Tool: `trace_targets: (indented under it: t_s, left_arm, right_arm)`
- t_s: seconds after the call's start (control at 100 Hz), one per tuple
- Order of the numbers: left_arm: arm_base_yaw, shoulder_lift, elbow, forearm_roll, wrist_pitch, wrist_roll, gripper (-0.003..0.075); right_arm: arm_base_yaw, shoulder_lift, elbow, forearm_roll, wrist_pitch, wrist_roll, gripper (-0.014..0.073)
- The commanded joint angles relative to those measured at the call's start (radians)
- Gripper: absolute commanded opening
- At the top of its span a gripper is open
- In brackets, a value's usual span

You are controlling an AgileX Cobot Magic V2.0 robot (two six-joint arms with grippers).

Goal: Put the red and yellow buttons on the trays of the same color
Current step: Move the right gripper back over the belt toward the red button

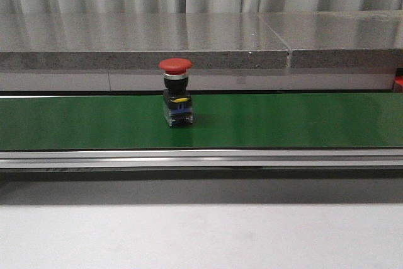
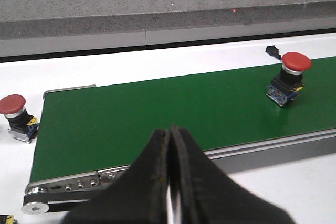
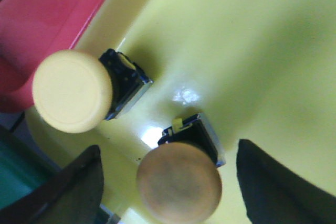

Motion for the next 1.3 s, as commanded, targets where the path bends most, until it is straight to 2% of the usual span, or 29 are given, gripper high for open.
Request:
trace_targets:
  t_s: [0.0,0.21,0.36,0.54,0.82,0.98,1.29]
  left_arm:
    - [-0.009,0.009,-0.028,-0.021,-0.07,-0.003,-0.0021]
    - [-0.009,0.009,-0.028,-0.021,-0.07,-0.003,-0.0021]
    - [-0.009,0.009,-0.028,-0.021,-0.07,-0.003,-0.0021]
    - [-0.009,0.009,-0.028,-0.021,-0.07,-0.003,-0.0021]
    - [-0.009,0.009,-0.028,-0.021,-0.07,-0.003,-0.0021]
    - [-0.009,0.009,-0.028,-0.021,-0.07,-0.003,-0.0021]
    - [-0.009,0.009,-0.028,-0.021,-0.07,-0.003,-0.0021]
  right_arm:
    - [-0.005,-0.079,-0.023,0.001,-0.034,0.0,0.0542]
    - [0.0,-0.216,-0.023,-0.011,-0.03,-0.001,0.0542]
    - [0.049,-0.307,-0.023,-0.057,-0.027,-0.001,0.0542]
    - [0.178,-0.37,-0.023,-0.165,-0.003,-0.001,0.0542]
    - [0.377,-0.374,-0.064,-0.213,0.096,-0.011,0.0543]
    - [0.492,-0.362,-0.152,-0.215,0.179,-0.072,0.0569]
    - [0.713,-0.254,-0.363,-0.21,0.384,-0.176,0.0561]
